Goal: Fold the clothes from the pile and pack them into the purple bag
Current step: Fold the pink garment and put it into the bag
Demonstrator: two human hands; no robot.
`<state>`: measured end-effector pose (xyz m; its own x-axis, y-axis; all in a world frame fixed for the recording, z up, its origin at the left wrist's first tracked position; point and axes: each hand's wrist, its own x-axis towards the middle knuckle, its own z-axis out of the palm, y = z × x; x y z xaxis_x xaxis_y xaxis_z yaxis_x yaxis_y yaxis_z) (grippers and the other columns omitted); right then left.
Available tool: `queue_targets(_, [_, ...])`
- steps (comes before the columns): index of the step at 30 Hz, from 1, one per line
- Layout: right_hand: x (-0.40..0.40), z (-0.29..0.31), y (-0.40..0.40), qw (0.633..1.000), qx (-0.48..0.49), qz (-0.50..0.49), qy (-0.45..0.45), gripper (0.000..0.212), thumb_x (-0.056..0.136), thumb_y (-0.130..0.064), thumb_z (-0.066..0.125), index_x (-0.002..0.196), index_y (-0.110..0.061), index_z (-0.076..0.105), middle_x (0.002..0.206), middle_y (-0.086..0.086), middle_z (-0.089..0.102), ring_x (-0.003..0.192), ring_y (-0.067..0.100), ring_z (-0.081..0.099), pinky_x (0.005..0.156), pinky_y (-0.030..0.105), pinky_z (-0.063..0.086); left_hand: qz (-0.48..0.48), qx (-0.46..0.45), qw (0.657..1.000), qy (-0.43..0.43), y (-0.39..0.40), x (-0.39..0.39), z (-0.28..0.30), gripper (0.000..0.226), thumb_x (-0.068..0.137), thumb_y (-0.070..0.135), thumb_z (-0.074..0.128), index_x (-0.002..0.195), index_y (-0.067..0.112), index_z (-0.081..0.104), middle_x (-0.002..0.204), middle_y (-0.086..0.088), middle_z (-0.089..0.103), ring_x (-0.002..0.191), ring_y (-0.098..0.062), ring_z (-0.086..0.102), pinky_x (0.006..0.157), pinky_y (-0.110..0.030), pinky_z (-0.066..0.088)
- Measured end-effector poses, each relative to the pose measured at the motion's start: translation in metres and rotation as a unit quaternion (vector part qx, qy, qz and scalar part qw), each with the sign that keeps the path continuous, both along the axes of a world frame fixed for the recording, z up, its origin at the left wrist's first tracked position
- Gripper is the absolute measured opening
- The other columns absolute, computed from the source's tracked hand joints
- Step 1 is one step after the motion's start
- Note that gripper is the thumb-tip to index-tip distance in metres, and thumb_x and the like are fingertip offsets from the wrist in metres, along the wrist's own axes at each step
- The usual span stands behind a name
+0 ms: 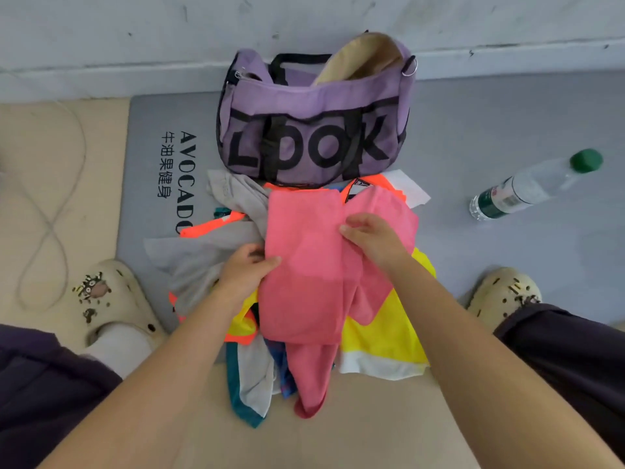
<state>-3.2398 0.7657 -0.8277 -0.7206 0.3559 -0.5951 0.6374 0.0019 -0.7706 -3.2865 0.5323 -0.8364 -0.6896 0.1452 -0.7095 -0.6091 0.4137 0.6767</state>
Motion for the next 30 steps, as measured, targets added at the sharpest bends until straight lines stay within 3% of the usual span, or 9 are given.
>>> queue_targets(4, [0.019, -0.008, -0.008, 0.999, 0.022, 0.014, -0.020, 0.024, 0.087, -0.025, 0.072, 0.074, -0.006, 0.066, 0.066, 0.008, 0.063, 0.052, 0.008, 0.052, 0.052, 0.016, 0.043, -0.047, -0.051, 0.997, 0.026, -0.007, 0.008, -0.009, 0.026, 0.083, 0.029, 0.076, 0.095, 0.006, 0.070, 0.091, -0.006, 0.073, 0.088, -0.022, 0.069, 0.079, -0.037, 0.055])
queue_targets(7, [0.037, -0.008, -0.022, 0.994, 0.032, 0.071, -0.074, 0.035, 0.084, -0.031, 0.075, 0.061, -0.011, 0.056, 0.059, 0.008, 0.058, 0.047, 0.016, 0.051, 0.049, 0.023, 0.043, -0.106, -0.087, 0.990, 0.005, -0.011, 0.012, -0.009, 0.027, 0.083, 0.031, 0.075, 0.094, 0.006, 0.072, 0.094, -0.007, 0.074, 0.093, -0.025, 0.070, 0.088, -0.045, 0.055])
queue_targets(9, [0.048, -0.008, -0.033, 0.993, 0.034, 0.074, -0.081, 0.033, 0.081, -0.024, 0.077, 0.064, -0.015, 0.051, 0.060, 0.003, 0.052, 0.052, 0.015, 0.048, 0.053, 0.026, 0.040, -0.104, -0.076, 0.991, 0.021, -0.013, 0.013, -0.005, 0.022, 0.088, 0.029, 0.070, 0.095, 0.008, 0.073, 0.097, -0.007, 0.075, 0.097, -0.027, 0.070, 0.091, -0.047, 0.054])
queue_targets(14, [0.061, -0.001, -0.052, 0.991, -0.063, -0.102, 0.054, 0.035, 0.089, -0.013, 0.068, 0.068, -0.021, 0.042, 0.060, -0.008, 0.038, 0.056, 0.005, 0.034, 0.052, 0.021, 0.029, 0.068, 0.086, 0.994, -0.002, -0.008, 0.026, 0.007, 0.015, 0.098, 0.033, 0.057, 0.101, 0.028, 0.071, 0.107, 0.002, 0.074, 0.105, -0.016, 0.067, 0.092, -0.035, 0.052])
queue_targets(18, [0.078, 0.002, -0.064, 0.993, -0.099, -0.065, 0.003, 0.005, 0.090, -0.014, 0.068, 0.091, -0.012, 0.064, 0.090, 0.005, 0.065, 0.075, 0.010, 0.060, 0.068, 0.024, 0.051, 0.006, -0.004, 1.000, -0.028, -0.011, 0.055, 0.006, 0.013, 0.093, 0.040, 0.062, 0.089, 0.028, 0.066, 0.102, 0.002, 0.073, 0.089, -0.013, 0.068, 0.075, -0.032, 0.054])
queue_targets(20, [0.090, 0.000, -0.064, 0.997, -0.068, -0.008, -0.038, 0.024, 0.087, -0.014, 0.071, 0.107, 0.000, 0.067, 0.104, 0.014, 0.069, 0.086, 0.015, 0.063, 0.079, 0.030, 0.054, -0.024, -0.023, 0.998, -0.053, -0.018, 0.071, 0.004, 0.014, 0.092, 0.037, 0.065, 0.089, 0.023, 0.066, 0.104, -0.007, 0.073, 0.088, -0.019, 0.068, 0.074, -0.033, 0.056])
queue_targets(25, [0.111, 0.003, -0.052, 0.982, -0.004, 0.113, -0.154, 0.028, 0.084, -0.030, 0.075, 0.087, -0.004, 0.065, 0.077, 0.012, 0.067, 0.064, 0.021, 0.062, 0.058, 0.031, 0.053, -0.210, -0.116, 0.965, -0.105, -0.031, 0.079, 0.009, 0.041, 0.097, 0.045, 0.054, 0.097, 0.005, 0.066, 0.095, -0.018, 0.072, 0.076, -0.025, 0.070, 0.062, -0.029, 0.059])
queue_targets(27, [0.108, 0.006, -0.045, 0.964, 0.068, 0.182, -0.183, 0.033, 0.083, -0.039, 0.074, 0.073, -0.011, 0.059, 0.068, 0.009, 0.066, 0.055, 0.019, 0.061, 0.051, 0.027, 0.048, -0.277, -0.191, 0.940, -0.058, -0.029, 0.067, 0.015, 0.051, 0.095, 0.050, 0.052, 0.085, 0.001, 0.065, 0.082, -0.016, 0.072, 0.074, -0.030, 0.071, 0.070, -0.039, 0.058])
queue_targets(30, [0.086, 0.009, -0.031, 0.966, 0.199, 0.121, -0.114, 0.033, 0.081, -0.041, 0.074, 0.067, -0.018, 0.055, 0.069, 0.005, 0.065, 0.063, 0.018, 0.056, 0.056, 0.032, 0.036, -0.204, -0.255, 0.937, 0.127, -0.016, 0.037, 0.023, 0.047, 0.091, 0.042, 0.052, 0.070, 0.001, 0.061, 0.069, -0.013, 0.067, 0.068, -0.033, 0.064, 0.064, -0.042, 0.050])
